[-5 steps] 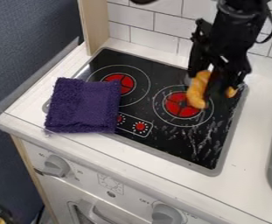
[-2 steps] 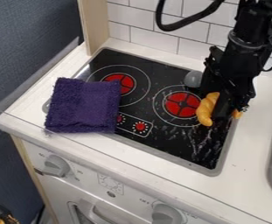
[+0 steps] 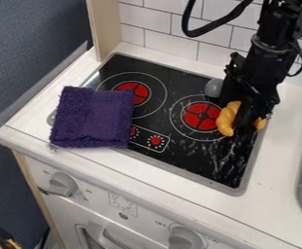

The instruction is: Moved the croissant to the top left of the stove

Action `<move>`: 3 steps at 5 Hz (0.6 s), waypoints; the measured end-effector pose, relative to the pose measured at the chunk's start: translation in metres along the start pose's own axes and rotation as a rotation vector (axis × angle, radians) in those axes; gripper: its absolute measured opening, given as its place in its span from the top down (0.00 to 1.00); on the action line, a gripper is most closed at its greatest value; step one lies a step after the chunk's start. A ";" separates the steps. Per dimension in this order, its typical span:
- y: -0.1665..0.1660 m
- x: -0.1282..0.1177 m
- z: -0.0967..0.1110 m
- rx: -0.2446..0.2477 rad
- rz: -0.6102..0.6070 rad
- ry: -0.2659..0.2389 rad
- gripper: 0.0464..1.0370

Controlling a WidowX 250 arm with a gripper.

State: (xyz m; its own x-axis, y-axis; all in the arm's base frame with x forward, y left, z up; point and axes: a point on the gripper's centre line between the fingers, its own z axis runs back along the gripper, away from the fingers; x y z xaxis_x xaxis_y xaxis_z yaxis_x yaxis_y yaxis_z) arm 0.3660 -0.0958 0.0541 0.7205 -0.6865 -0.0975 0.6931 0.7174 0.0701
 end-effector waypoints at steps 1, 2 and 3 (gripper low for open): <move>0.005 0.001 0.000 -0.004 0.010 -0.002 0.37; 0.005 -0.001 0.000 -0.020 0.005 0.000 0.09; 0.005 -0.003 0.005 -0.016 0.020 -0.008 0.03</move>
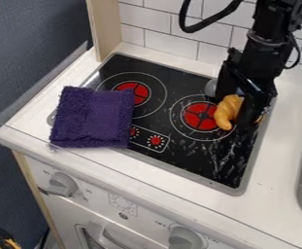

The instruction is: Moved the croissant to the top left of the stove

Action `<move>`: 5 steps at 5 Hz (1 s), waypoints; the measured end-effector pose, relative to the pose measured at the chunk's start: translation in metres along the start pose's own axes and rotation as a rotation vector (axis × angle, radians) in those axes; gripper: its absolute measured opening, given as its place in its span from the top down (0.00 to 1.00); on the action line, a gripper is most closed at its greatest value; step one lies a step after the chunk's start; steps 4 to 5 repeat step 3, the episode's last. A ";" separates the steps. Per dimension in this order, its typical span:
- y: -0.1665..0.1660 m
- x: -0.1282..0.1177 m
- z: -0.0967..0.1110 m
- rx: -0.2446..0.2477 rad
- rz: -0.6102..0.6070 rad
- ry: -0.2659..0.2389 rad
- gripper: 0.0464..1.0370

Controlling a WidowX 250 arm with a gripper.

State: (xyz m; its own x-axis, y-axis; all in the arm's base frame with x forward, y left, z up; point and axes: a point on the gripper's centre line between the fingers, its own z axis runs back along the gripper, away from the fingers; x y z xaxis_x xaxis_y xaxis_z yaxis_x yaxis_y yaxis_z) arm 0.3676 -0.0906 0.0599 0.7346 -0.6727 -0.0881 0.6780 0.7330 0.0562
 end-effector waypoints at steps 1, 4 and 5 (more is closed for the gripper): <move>0.002 -0.002 0.017 0.023 0.005 -0.030 0.04; 0.005 -0.012 0.060 0.085 0.013 -0.107 0.04; 0.005 -0.012 0.060 0.085 0.013 -0.107 0.04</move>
